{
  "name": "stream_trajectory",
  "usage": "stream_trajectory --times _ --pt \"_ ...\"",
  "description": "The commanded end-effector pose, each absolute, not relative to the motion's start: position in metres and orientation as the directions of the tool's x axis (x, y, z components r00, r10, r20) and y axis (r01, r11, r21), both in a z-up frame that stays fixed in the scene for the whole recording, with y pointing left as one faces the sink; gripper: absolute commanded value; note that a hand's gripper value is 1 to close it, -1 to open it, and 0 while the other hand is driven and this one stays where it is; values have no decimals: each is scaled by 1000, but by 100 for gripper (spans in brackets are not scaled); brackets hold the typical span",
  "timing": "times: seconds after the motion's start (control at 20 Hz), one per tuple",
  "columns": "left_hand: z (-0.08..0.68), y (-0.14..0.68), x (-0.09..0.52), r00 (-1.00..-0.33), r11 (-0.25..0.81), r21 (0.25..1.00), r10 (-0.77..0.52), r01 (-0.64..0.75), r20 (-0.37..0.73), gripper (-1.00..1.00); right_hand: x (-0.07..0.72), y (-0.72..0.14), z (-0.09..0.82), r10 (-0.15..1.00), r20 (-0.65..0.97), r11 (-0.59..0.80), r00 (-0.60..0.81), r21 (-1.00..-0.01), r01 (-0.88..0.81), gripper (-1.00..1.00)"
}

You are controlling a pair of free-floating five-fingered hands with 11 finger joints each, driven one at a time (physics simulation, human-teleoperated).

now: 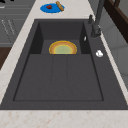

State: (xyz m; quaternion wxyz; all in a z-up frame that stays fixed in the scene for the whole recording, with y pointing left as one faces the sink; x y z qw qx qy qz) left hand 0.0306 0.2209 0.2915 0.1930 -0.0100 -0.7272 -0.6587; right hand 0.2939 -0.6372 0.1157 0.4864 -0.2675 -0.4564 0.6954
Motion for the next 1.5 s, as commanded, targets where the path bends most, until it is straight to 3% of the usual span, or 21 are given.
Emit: stream_trajectory --times 0.0,0.6,0.75,1.45 --pt "292 221 31 -925 132 954 -240 269 294 0 312 -636 98 909 107 -125 -403 -852 -509 100" --pt "292 221 31 -925 132 954 -240 269 294 0 337 -628 117 922 154 -13 -355 -905 -425 100" --pt "292 221 31 -925 132 954 -240 269 294 0 350 -629 165 927 169 -23 -335 -865 -501 100" --pt "292 221 31 -925 132 954 -240 269 294 0 356 -597 262 952 122 -21 -281 -889 -457 100"
